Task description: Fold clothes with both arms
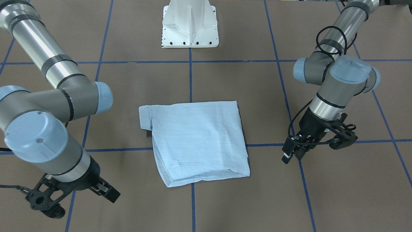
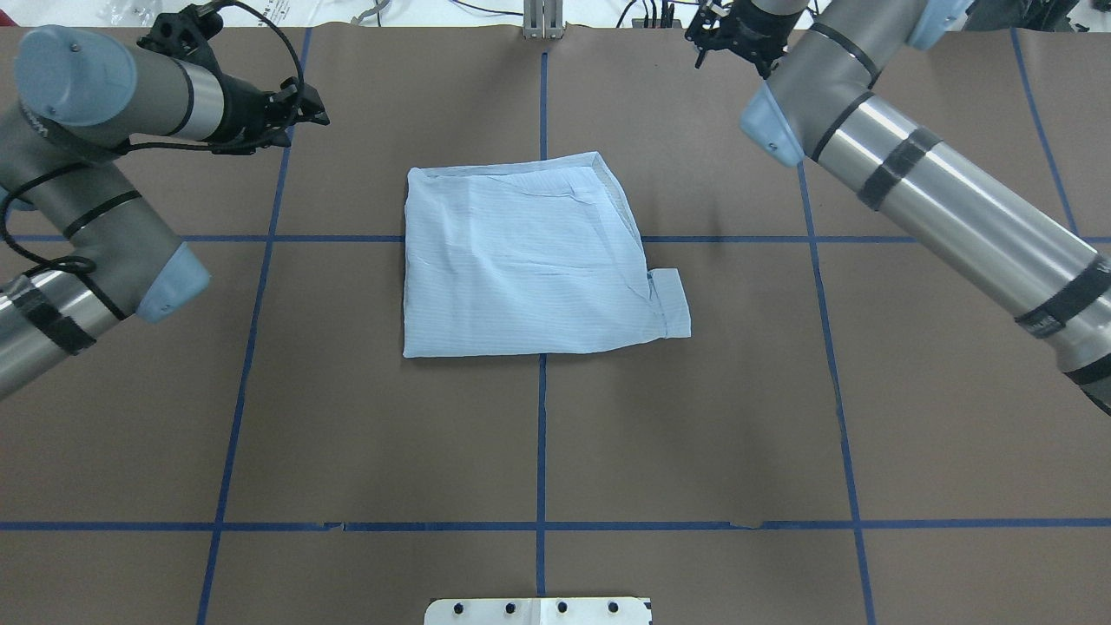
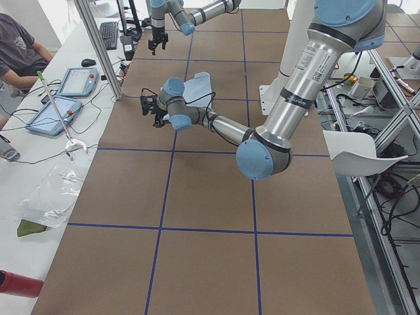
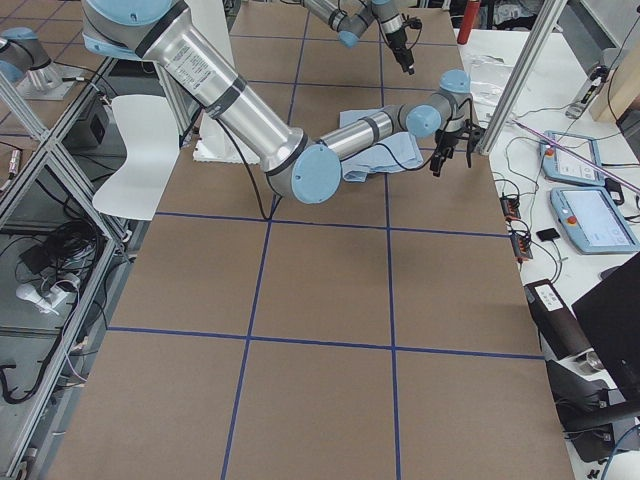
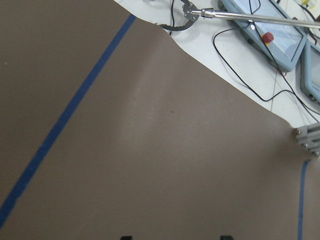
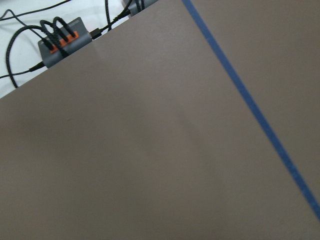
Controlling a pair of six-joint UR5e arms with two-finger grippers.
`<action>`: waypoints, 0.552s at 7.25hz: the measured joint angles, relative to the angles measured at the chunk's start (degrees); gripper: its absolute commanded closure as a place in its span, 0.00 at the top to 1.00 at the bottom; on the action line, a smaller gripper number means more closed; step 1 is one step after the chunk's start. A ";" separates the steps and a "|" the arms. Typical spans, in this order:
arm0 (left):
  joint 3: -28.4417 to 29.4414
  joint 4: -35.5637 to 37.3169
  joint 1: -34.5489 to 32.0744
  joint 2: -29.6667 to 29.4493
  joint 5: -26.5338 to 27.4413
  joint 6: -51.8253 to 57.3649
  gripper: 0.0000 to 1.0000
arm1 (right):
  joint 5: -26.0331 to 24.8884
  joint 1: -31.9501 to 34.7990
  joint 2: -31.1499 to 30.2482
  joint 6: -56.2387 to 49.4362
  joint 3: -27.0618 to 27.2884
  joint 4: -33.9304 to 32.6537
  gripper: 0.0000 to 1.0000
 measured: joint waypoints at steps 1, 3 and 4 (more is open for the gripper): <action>-3.74 0.13 -1.86 4.86 -2.81 6.89 1.00 | 1.95 2.29 -4.14 -7.02 2.50 -0.31 1.00; -8.11 0.24 -9.68 14.63 -11.48 27.61 1.00 | 5.95 8.18 -12.26 -25.75 7.85 -4.02 1.00; -8.66 0.32 -14.49 18.52 -15.82 39.12 1.00 | 8.02 11.65 -15.51 -35.79 9.75 -6.30 1.00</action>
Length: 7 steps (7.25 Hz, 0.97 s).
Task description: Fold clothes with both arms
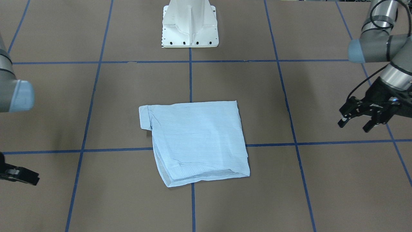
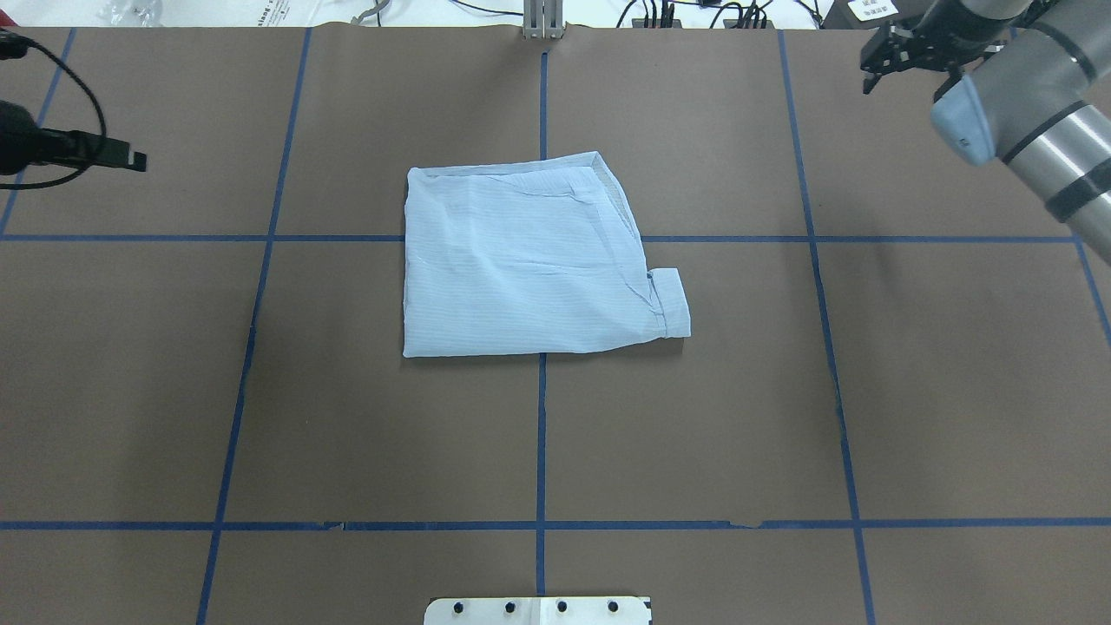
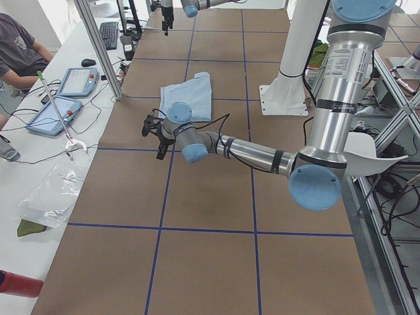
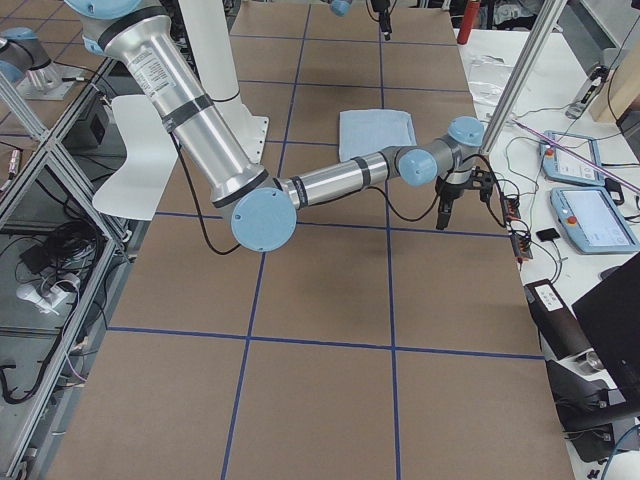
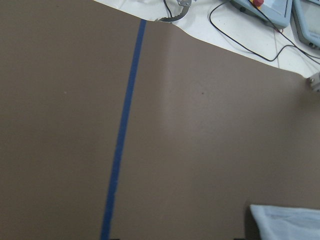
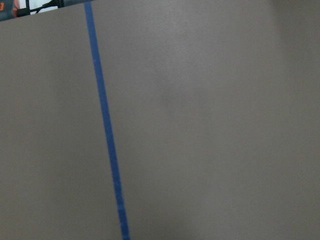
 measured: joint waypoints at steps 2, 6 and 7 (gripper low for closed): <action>-0.62 4.17 -9.40 4.86 -4.94 19.64 1.00 | 2.28 5.99 -6.74 -16.73 2.65 -2.09 1.00; -3.82 21.83 -21.00 7.05 -8.26 37.20 1.00 | 1.75 15.25 -16.05 -33.53 5.92 -2.84 1.00; -4.04 23.16 -21.40 8.11 -8.24 36.46 1.00 | 1.36 15.65 -20.09 -34.09 8.98 -2.73 1.00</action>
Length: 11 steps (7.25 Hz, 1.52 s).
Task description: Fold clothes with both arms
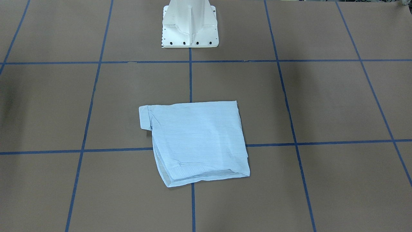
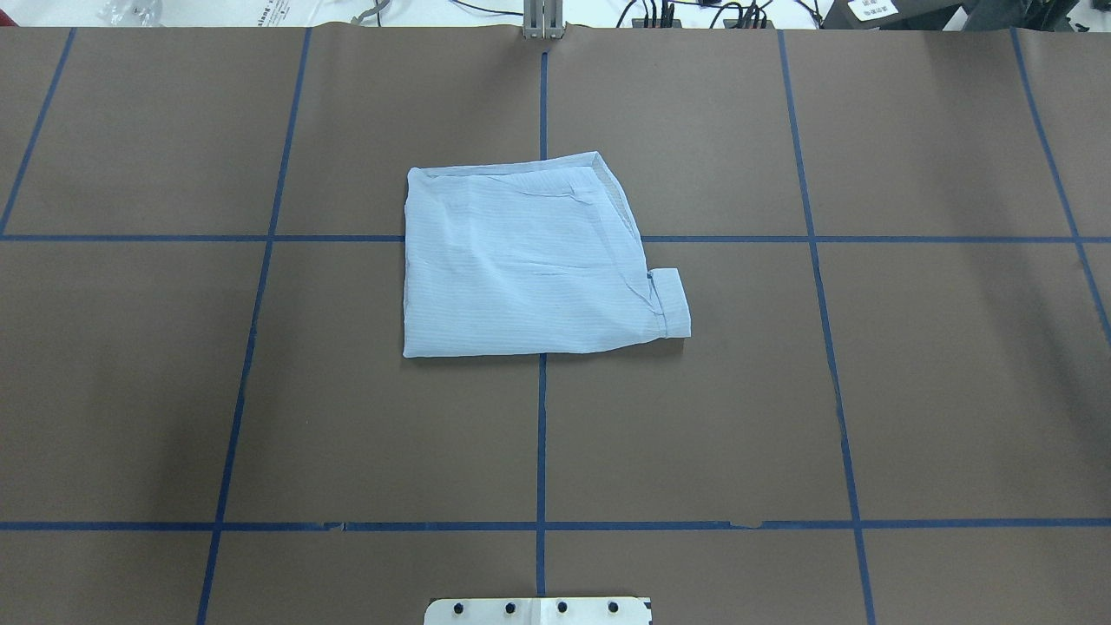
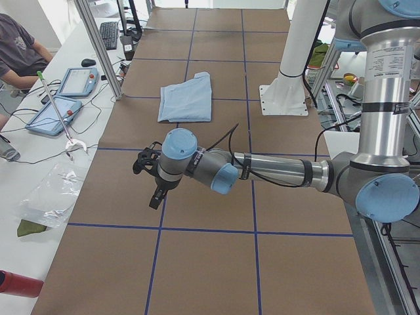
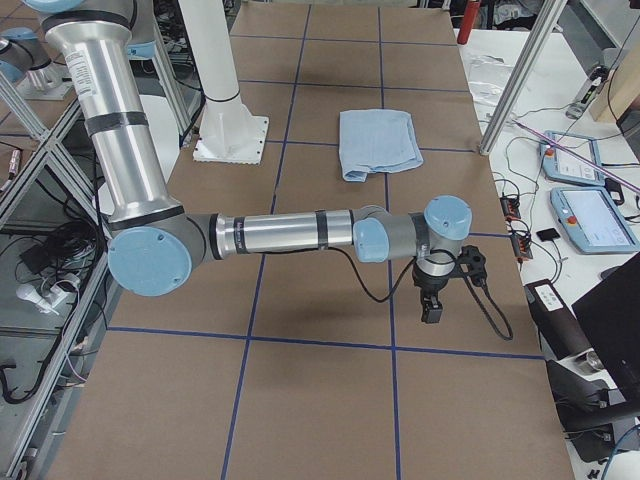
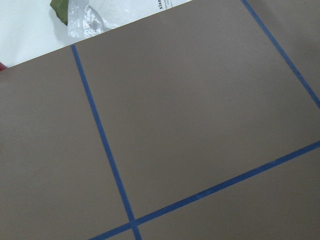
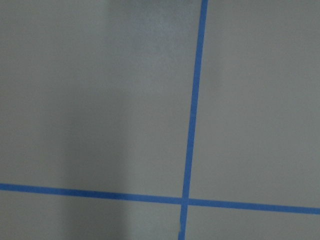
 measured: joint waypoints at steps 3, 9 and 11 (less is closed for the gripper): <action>-0.84 2.51 0.01 2.38 1.84 -0.96 1.00 | -1.08 0.15 -9.74 -0.20 8.06 0.14 1.00; -0.74 5.78 -0.10 1.10 4.05 -0.91 1.00 | 1.88 -0.13 -12.03 0.40 8.51 -3.14 1.00; -1.05 5.84 -0.13 1.94 4.12 -1.03 1.00 | 2.09 -0.17 -12.22 0.13 8.45 -3.36 1.00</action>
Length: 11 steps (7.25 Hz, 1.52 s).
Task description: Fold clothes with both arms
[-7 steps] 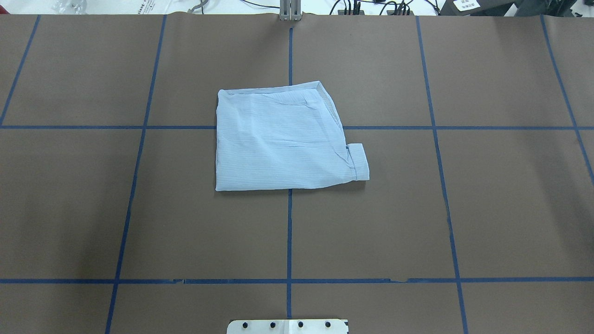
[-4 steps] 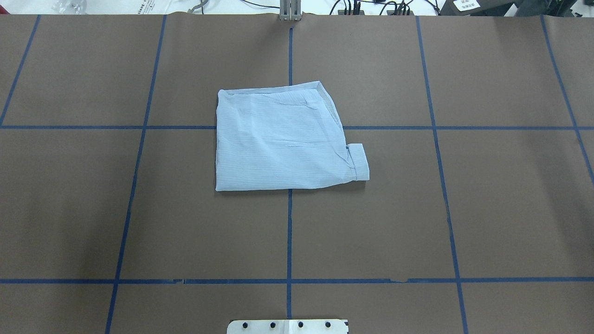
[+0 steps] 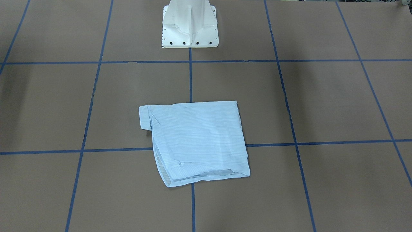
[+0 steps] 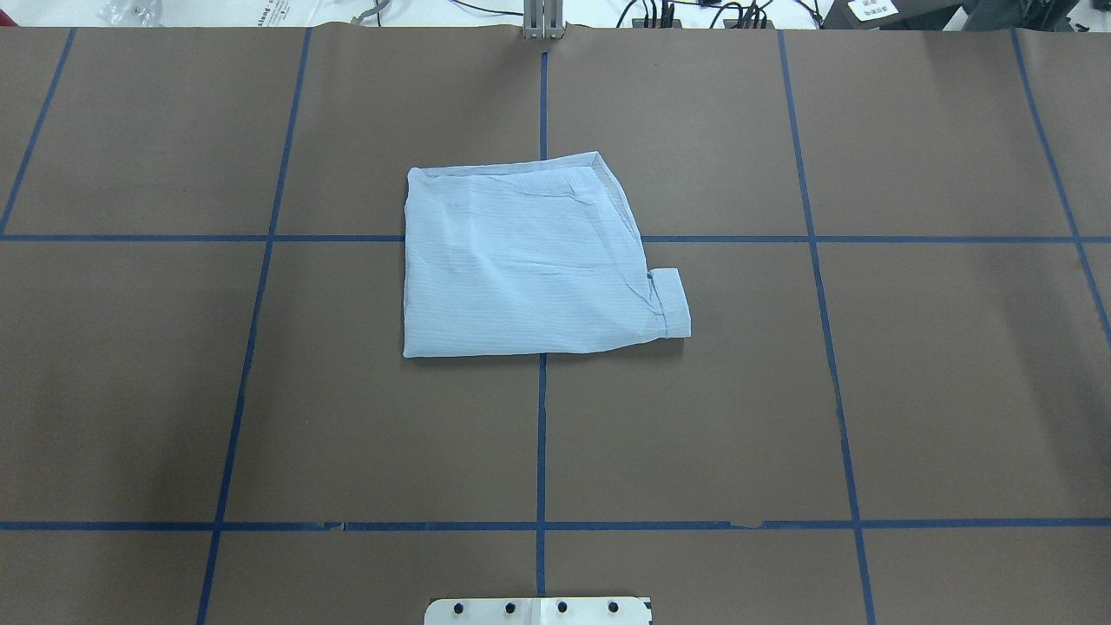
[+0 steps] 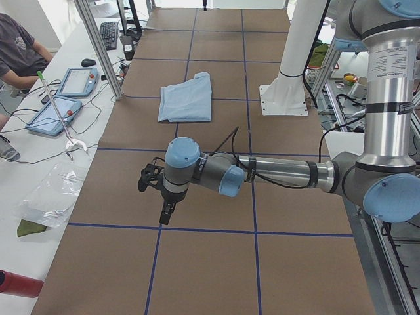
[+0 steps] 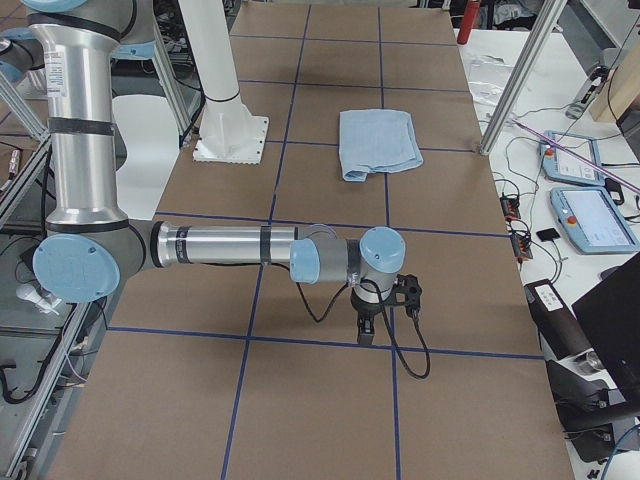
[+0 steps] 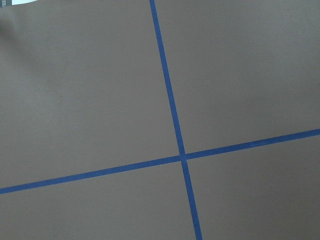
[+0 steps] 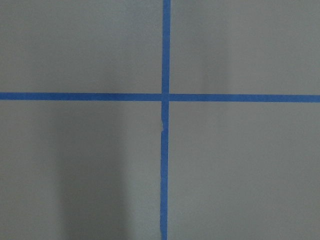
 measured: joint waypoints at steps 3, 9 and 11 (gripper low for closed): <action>-1.93 -0.07 0.07 1.15 0.00 -0.05 1.00 | -0.08 -0.06 -0.13 -0.01 -0.37 0.41 1.00; -2.94 -0.15 0.08 0.86 -1.70 0.25 1.00 | 0.74 -0.09 -1.63 0.04 -0.09 0.50 1.00; -3.05 -0.13 0.06 1.20 -1.96 0.15 1.00 | 0.78 -0.09 -1.96 -0.09 0.00 0.50 1.00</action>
